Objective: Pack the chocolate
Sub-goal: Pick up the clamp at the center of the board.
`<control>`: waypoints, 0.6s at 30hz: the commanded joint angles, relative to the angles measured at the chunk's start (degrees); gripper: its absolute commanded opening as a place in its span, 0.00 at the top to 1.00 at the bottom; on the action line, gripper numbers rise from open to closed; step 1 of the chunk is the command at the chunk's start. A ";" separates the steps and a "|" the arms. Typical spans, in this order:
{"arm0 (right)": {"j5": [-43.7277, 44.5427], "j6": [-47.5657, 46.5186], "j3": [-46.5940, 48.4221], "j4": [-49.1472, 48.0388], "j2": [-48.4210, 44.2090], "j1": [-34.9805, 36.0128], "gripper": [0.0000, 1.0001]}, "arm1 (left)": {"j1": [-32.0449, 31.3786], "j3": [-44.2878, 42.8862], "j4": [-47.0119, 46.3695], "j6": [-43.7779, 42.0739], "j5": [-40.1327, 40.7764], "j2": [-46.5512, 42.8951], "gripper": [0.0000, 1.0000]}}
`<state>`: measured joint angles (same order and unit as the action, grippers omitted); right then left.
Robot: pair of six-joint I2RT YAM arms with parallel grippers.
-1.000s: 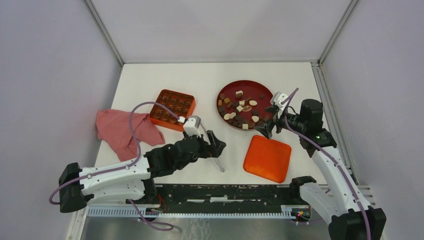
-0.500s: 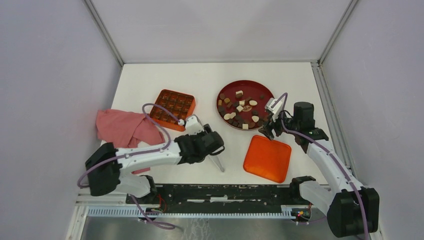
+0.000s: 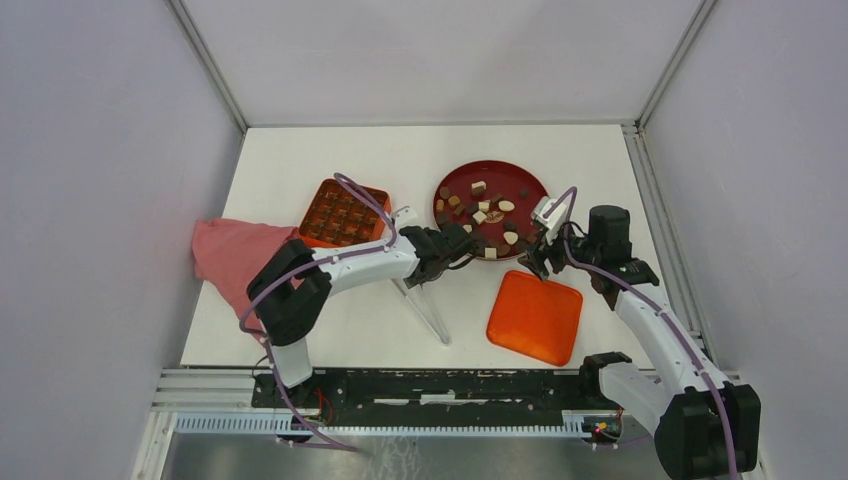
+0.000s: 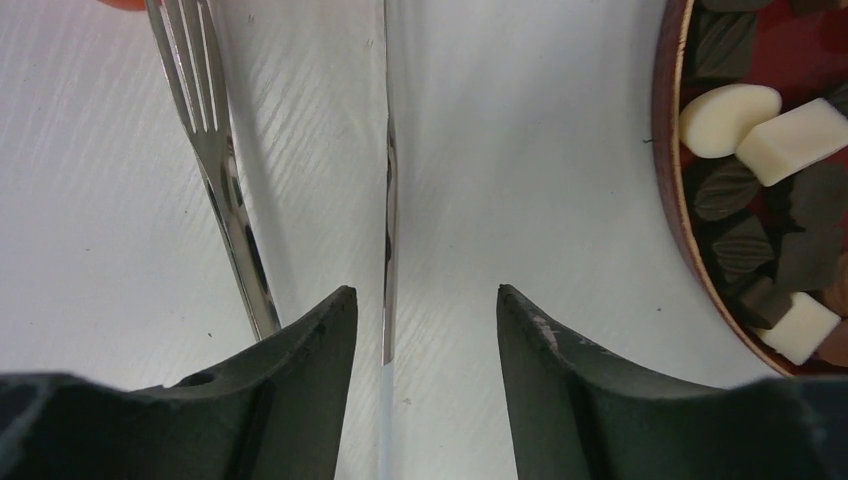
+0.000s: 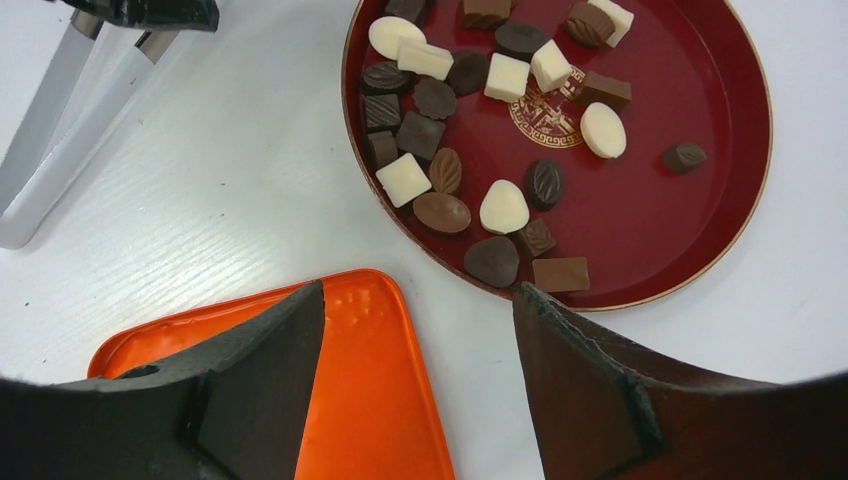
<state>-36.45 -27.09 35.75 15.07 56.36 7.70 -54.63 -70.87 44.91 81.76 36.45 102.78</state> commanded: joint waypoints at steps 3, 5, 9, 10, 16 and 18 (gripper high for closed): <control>-0.38 0.20 -0.55 -2.32 -2.29 -0.24 0.25 | 1.37 -1.03 0.99 -3.82 -1.07 2.71 0.43; -0.53 0.28 -0.59 -2.32 -2.24 -0.30 0.25 | 1.49 -0.48 0.31 -3.91 -1.15 3.01 0.44; -1.15 0.46 -0.63 -2.32 -1.94 -0.25 0.25 | 2.08 1.16 -1.98 -4.31 -2.28 3.44 0.60; -1.32 0.46 -0.68 -2.24 -1.88 -0.25 0.25 | 2.37 1.44 -2.38 -4.44 -2.67 3.67 0.64; -2.68 0.55 -0.77 -2.24 -1.83 -0.26 0.25 | 2.60 1.72 -3.57 -5.37 -2.69 3.89 0.67; -2.88 0.64 -0.77 -2.19 -1.73 -0.26 0.25 | 2.62 1.91 -3.66 -5.65 -2.61 3.46 0.66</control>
<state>-37.54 -26.89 35.22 14.31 54.83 7.70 -52.18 -68.93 42.89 78.37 32.84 106.32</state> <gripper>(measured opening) 0.752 0.335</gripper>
